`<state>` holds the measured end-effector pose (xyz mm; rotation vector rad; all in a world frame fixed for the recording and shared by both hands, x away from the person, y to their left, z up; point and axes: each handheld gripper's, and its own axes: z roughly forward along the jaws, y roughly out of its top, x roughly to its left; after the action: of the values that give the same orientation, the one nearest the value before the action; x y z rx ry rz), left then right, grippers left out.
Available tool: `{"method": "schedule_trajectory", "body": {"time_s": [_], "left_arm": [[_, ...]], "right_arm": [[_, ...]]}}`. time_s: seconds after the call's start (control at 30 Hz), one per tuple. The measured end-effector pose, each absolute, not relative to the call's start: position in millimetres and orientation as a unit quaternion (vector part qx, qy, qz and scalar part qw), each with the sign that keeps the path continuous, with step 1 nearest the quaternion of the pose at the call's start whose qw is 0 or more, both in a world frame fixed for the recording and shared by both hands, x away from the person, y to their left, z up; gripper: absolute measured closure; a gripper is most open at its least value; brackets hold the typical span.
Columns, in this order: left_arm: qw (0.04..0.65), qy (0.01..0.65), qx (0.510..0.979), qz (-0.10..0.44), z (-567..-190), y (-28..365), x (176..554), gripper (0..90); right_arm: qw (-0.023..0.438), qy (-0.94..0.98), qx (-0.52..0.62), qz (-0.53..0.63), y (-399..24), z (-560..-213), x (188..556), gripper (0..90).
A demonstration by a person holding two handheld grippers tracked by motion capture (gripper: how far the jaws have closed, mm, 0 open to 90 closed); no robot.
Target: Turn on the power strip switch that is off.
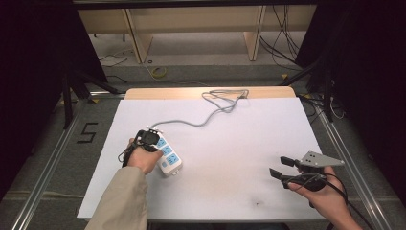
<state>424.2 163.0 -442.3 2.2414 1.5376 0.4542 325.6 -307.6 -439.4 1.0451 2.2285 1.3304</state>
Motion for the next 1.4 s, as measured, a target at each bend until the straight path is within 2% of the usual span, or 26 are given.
{"method": "schedule_trajectory", "body": {"time_s": [1.4], "left_arm": [[0.172,0.549,0.802,0.162,-442.7,159.8,425.1,90.0]], "right_arm": [[0.170,0.785,0.369,0.467,-307.1,-440.0,325.7,35.8]]}}
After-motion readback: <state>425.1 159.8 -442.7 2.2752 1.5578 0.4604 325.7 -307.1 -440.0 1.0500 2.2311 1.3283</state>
